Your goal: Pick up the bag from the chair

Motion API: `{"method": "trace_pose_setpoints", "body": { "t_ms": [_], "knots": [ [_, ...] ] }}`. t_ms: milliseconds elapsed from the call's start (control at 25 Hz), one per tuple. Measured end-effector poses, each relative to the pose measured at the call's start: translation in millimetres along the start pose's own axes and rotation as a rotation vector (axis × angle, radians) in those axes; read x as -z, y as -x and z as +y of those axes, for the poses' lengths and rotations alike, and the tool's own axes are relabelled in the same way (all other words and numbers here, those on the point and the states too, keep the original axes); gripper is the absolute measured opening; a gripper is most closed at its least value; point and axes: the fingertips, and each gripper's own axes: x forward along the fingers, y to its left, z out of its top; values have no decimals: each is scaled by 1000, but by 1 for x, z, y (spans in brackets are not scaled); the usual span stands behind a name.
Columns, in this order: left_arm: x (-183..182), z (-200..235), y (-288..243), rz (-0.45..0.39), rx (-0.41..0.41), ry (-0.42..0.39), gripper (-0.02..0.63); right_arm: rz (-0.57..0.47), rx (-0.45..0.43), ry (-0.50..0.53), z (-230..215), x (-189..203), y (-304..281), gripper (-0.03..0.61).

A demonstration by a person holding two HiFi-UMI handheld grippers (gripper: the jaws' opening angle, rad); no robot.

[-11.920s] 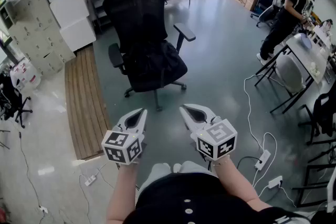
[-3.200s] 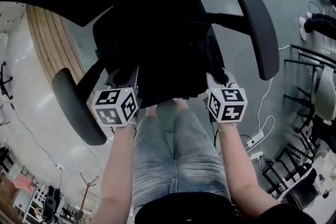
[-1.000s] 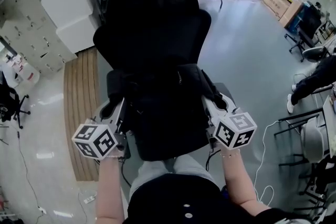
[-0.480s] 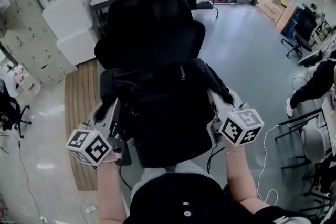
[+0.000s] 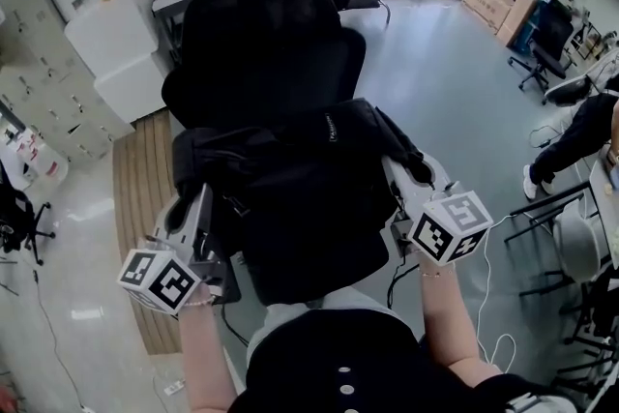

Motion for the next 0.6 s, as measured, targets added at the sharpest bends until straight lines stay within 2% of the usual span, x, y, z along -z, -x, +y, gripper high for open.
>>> {"method": "trace_pose_setpoints", "body": {
  "t_ms": [120, 360, 600],
  "knots": [
    [7, -1, -2, 15, 18, -15, 58, 10, 7, -3, -2, 4, 5, 31],
    [21, -1, -7, 48, 25, 20, 58, 39, 22, -7, -6, 19, 6, 31],
    [32, -3, -11, 83, 45, 17, 58, 64, 39, -21, -10, 31, 10, 31]
  ]
}}
